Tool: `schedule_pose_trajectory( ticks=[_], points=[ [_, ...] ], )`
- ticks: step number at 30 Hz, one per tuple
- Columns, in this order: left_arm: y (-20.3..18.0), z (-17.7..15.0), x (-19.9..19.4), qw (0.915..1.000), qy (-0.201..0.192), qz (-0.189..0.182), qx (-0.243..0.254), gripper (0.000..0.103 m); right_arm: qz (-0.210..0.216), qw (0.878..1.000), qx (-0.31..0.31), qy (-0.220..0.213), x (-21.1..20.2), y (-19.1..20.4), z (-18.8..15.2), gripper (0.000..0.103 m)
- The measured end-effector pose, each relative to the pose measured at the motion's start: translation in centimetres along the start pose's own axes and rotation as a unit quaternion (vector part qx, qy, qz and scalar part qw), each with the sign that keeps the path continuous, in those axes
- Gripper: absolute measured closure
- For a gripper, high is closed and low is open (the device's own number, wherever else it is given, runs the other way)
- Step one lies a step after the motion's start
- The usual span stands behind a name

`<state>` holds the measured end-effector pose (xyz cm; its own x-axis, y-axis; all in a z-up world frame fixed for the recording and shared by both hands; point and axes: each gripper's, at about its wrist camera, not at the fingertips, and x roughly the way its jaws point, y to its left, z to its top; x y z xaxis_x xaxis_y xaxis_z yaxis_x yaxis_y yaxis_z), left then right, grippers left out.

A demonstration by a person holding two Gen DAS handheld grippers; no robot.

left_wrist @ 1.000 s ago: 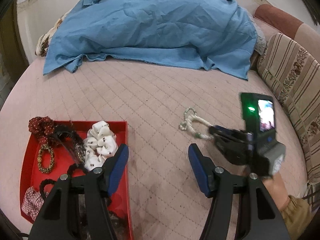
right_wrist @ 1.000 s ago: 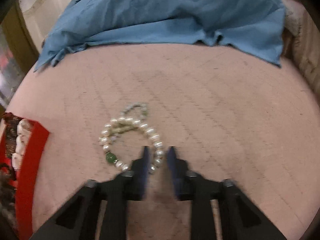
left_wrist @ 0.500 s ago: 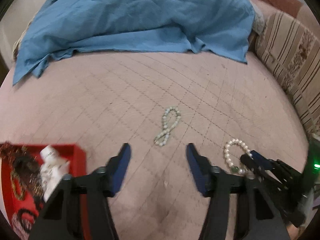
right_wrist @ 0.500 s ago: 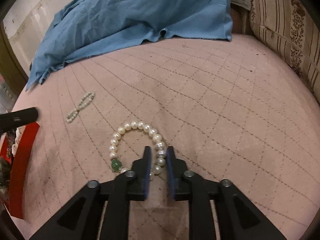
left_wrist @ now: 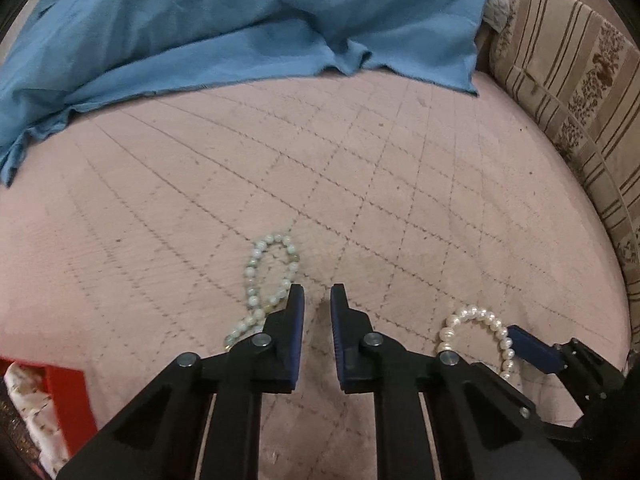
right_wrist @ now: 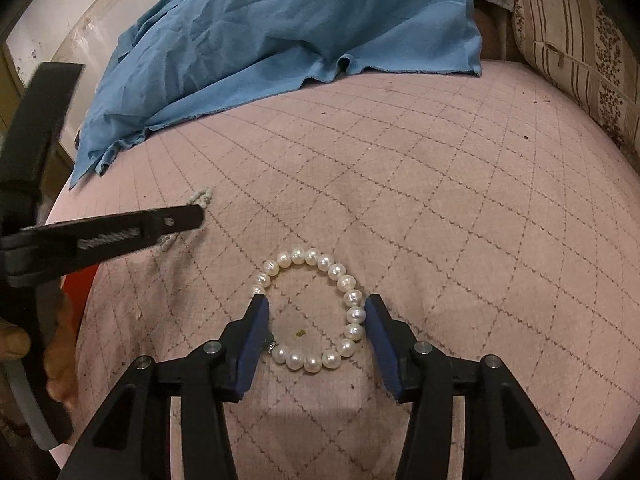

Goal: Organize jewelry
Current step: 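Grasp the white pearl bracelet with right while left grasps the pale green bead bracelet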

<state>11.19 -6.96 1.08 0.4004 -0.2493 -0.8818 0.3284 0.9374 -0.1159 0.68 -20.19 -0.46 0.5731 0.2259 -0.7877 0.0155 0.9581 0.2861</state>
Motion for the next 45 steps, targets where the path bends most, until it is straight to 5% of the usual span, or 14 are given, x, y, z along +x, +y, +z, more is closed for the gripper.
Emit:
schedule_pose_trajectory(
  ticks=[5,10,12,17,21,35,41,43,44,45],
  points=[
    [0.2,0.0,0.3,1.0,-0.008,-0.001,-0.004,0.09,0.0,1.0,-0.001,0.0,0.0,-0.1,-0.1,0.05],
    [-0.2,0.0,-0.3,0.9997,-0.002,0.02,0.014,0.103,-0.017,1.0,-0.015,0.0,0.2,0.1,0.1,0.083],
    [0.2,-0.1,-1.2,0.9995,-0.016,0.022,0.014,0.103,-0.012,1.0,-0.008,-0.001,0.1,-0.3,0.2,0.086],
    [-0.3,-0.2,-1.6,0.9982,-0.023,0.028,0.047,0.102,-0.007,1.0,0.003,0.0,0.1,-0.5,0.1,0.086],
    [-0.2,0.1,-0.6,0.9977,-0.015,0.039,0.053,0.089,0.004,1.0,0.02,0.002,0.2,-0.9,0.2,0.086],
    [0.5,0.1,-1.6,0.9945,-0.048,0.06,0.07,0.067,0.018,0.999,0.039,0.007,0.3,-1.5,0.3,0.085],
    [1.6,-0.2,-0.1,0.9959,-0.022,0.065,0.059,0.065,0.019,0.999,0.038,0.007,0.4,-1.5,0.3,0.084],
    [1.6,-0.2,-0.1,0.9968,-0.019,0.06,0.05,0.074,0.019,0.999,0.036,0.007,0.5,-1.5,0.2,0.081],
    [1.6,-0.1,-0.2,0.9974,-0.015,0.054,0.046,0.092,0.018,0.999,0.033,0.006,0.5,-1.3,0.2,0.08],
    [1.5,-0.1,-0.2,0.9977,-0.012,0.052,0.043,0.098,0.016,0.999,0.029,0.005,0.6,-1.2,0.2,0.08]
  ],
)
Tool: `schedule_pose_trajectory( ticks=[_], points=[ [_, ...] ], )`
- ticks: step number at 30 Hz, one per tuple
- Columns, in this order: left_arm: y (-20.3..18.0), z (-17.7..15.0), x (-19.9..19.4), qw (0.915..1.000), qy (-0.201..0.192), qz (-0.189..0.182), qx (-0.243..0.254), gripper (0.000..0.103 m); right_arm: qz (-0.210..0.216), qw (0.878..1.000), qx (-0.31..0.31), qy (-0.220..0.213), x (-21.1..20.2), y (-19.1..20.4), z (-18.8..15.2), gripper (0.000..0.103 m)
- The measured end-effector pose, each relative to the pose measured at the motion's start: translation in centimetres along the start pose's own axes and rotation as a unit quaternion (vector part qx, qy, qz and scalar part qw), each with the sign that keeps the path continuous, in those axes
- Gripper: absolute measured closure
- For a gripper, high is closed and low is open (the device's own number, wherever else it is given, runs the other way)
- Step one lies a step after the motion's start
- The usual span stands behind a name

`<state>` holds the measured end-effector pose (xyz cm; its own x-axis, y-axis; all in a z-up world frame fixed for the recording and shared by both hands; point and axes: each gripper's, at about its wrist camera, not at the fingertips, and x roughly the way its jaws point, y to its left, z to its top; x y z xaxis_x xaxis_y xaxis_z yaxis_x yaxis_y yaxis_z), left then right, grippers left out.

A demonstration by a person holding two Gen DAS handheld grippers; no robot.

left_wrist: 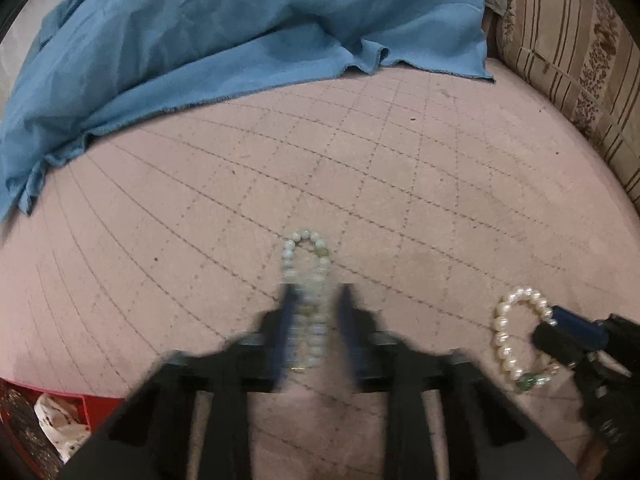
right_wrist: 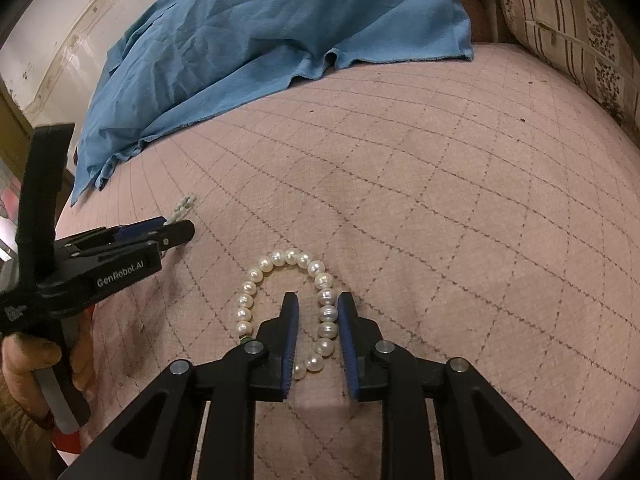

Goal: Organize jewelry
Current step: 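Grasp the white pearl bracelet with right while left grasps the pale green bead bracelet, then carry both bracelets into the red tray and open both grippers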

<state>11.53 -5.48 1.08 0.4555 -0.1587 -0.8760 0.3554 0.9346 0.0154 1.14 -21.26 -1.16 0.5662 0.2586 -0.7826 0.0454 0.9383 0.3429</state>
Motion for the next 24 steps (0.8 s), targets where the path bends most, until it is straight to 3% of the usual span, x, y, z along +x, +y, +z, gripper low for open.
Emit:
schedule_pose_trajectory(
  ticks=[3,5,13,24],
  points=[
    [-0.3,0.0,-0.4,1.0,0.001,-0.004,-0.005,0.098,-0.003,1.0,-0.013,-0.003,0.2,0.4,0.0,0.081],
    [-0.4,-0.4,-0.9,0.9999,0.0,-0.009,-0.011,0.098,0.003,1.0,-0.013,-0.005,0.1,0.2,0.1,0.092],
    [0.1,-2.5,-5.2,0.997,-0.017,-0.042,-0.062,0.098,0.066,0.997,0.023,-0.011,-0.5,-0.6,0.3,0.092],
    [0.8,-5.5,-13.8,0.9879,-0.054,-0.093,-0.112,0.098,0.1,0.993,0.022,-0.062,-4.4,0.6,-0.8,0.092]
  ],
)
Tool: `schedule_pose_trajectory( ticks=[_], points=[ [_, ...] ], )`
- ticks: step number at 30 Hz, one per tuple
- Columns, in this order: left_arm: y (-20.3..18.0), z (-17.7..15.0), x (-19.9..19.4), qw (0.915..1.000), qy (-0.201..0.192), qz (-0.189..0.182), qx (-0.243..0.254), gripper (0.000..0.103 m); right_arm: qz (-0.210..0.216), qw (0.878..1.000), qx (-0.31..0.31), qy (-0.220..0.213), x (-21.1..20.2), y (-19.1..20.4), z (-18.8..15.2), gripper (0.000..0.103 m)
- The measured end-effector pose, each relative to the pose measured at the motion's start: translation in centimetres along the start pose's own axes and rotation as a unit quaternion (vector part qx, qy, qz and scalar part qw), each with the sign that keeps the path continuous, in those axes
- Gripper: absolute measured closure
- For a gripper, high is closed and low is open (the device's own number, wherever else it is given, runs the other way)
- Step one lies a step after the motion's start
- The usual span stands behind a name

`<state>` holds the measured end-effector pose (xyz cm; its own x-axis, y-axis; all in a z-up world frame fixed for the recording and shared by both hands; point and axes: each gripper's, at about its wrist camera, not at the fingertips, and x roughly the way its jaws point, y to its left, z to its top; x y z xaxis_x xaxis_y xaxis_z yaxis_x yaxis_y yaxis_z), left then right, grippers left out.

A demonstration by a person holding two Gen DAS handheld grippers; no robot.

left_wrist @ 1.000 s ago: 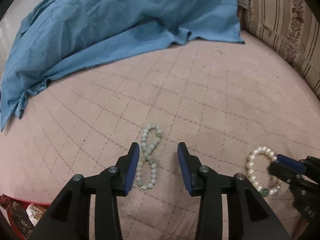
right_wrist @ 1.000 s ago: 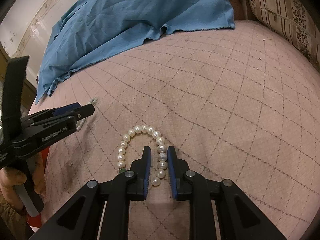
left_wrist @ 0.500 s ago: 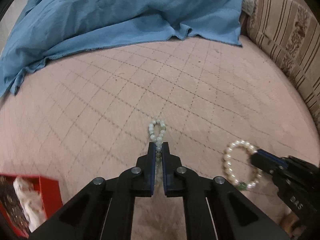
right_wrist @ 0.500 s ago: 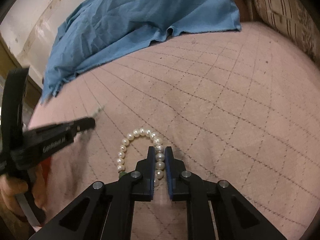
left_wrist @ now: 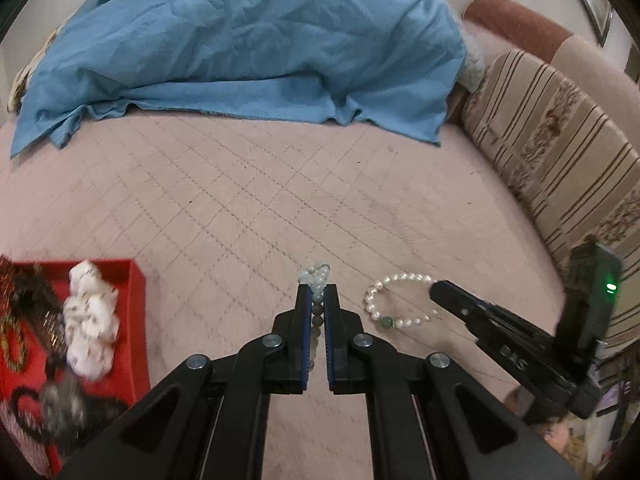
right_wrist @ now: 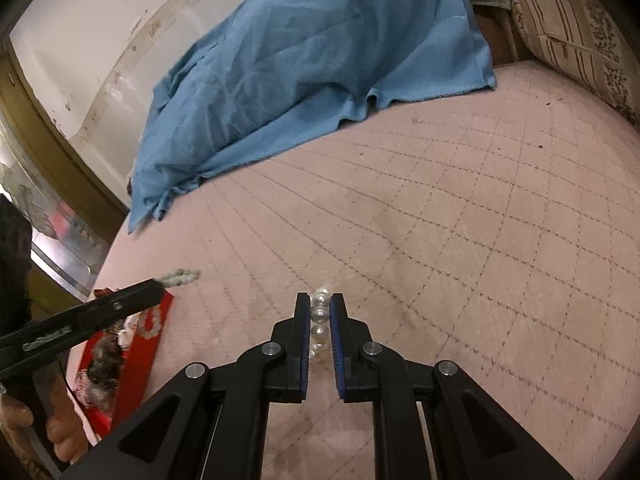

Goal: Organize jewelry
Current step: 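Carry both bracelets into the red tray and open both grippers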

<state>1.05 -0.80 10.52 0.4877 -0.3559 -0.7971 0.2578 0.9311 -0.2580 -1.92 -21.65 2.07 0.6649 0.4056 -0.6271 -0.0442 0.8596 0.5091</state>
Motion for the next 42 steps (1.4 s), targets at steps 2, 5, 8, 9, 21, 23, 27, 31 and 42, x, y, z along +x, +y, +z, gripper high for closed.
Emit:
schedule_pose_trajectory(
  ticks=[2,5,8,9,21,23,27,31,42],
  points=[
    [0.3,-0.4,-1.2,1.0,-0.004,-0.004,-0.008,0.098,0.003,1.0,0.004,-0.002,-0.4,0.2,0.0,0.093],
    [1.0,-1.2,-3.4,0.9997,-0.012,-0.009,-0.02,0.098,0.001,1.0,0.005,-0.006,-1.6,1.0,-0.3,0.092],
    [1.7,-2.1,-5.9,0.9991,-0.03,-0.006,-0.028,0.097,0.002,1.0,-0.003,-0.009,-2.9,2.4,-0.8,0.093],
    [2.0,-2.3,-6.7,0.9989,-0.036,-0.004,-0.031,0.098,0.002,1.0,-0.01,-0.008,-3.4,3.0,-1.0,0.092],
    [9.7,-5.9,-14.5,0.9895,-0.096,0.041,-0.1,0.098,0.017,0.997,-0.078,-0.011,-6.9,10.4,-1.3,0.092],
    [11.5,-6.6,-15.2,0.9868,-0.101,0.047,-0.117,0.098,0.021,0.995,-0.093,-0.008,-7.0,12.0,-1.4,0.092],
    [15.1,-7.9,-16.3,0.98,-0.109,0.059,-0.156,0.097,0.028,0.992,-0.123,-0.001,-6.8,15.3,-1.6,0.092],
    [17.9,-9.2,-16.8,0.9738,-0.113,0.063,-0.187,0.098,0.04,0.987,-0.154,0.009,-6.1,18.7,-1.9,0.092],
    [21.4,-12.7,-15.8,0.9692,-0.095,0.043,-0.223,0.098,0.092,0.971,-0.217,0.051,-1.9,28.9,-3.1,0.092]
  ],
)
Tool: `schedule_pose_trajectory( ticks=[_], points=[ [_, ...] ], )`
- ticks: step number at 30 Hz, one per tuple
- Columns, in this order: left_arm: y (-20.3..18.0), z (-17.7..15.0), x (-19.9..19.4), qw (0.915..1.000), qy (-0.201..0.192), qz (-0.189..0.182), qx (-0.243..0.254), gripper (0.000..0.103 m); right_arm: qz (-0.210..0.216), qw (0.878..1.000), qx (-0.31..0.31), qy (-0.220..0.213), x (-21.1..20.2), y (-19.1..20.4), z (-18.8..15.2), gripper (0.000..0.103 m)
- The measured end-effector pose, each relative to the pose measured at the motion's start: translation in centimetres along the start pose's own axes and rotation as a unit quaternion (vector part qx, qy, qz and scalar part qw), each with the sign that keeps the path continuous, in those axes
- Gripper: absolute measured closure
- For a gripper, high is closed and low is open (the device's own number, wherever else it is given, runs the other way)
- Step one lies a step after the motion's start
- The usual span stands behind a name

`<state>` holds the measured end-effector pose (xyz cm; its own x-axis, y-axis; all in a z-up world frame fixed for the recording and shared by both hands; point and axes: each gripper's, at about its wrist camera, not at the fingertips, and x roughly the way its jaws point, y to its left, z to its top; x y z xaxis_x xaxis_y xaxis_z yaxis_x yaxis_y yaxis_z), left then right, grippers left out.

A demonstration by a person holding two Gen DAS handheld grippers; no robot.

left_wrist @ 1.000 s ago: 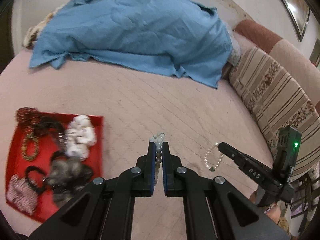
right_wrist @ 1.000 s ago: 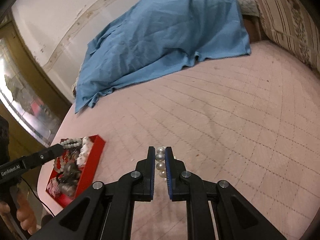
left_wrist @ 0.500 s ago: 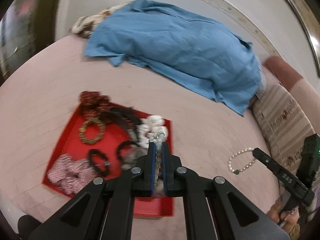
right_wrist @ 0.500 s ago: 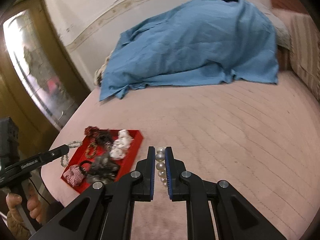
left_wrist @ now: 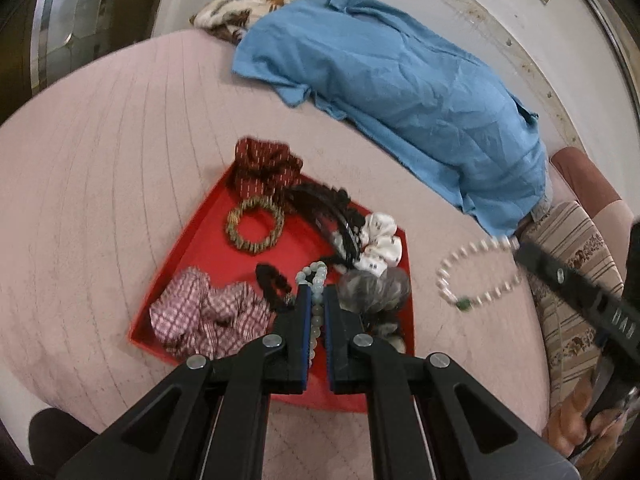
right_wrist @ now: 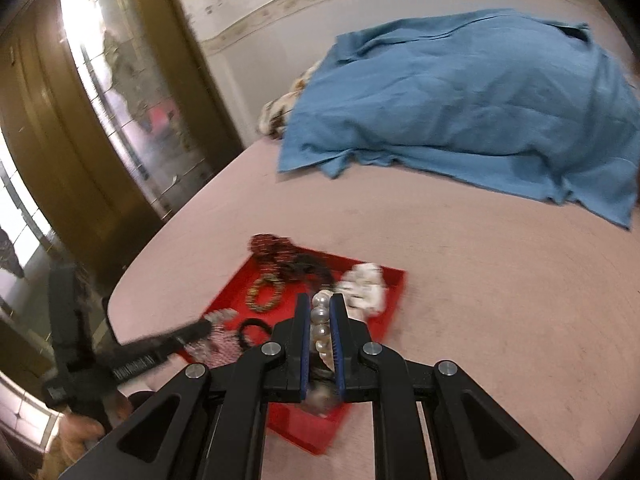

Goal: Organize jewelry
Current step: 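Carry both bracelets into the red tray and open both grippers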

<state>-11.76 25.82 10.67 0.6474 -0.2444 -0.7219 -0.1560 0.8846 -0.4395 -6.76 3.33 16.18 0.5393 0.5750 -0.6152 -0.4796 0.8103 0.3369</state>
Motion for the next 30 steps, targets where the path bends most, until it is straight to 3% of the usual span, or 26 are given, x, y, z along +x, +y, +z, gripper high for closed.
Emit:
schedule_pose_trajectory(
  ticks=[7,14,30],
  points=[
    [0.4,-2.1,1.3,0.9997,0.022,-0.013,0.002,0.098,0.021,0.999,-0.033,0.032,5.2,4.2,1.3,0.092],
    [0.5,-2.5,2.1,0.9998,0.019,0.002,0.01,0.098,0.025,0.996,-0.045,0.071,10.4,6.0,1.7,0.092],
    [1.0,-2.8,4.2,0.9992,0.033,0.021,0.009,0.097,0.014,0.992,-0.007,0.128,15.6,3.4,0.2,0.092]
  ],
)
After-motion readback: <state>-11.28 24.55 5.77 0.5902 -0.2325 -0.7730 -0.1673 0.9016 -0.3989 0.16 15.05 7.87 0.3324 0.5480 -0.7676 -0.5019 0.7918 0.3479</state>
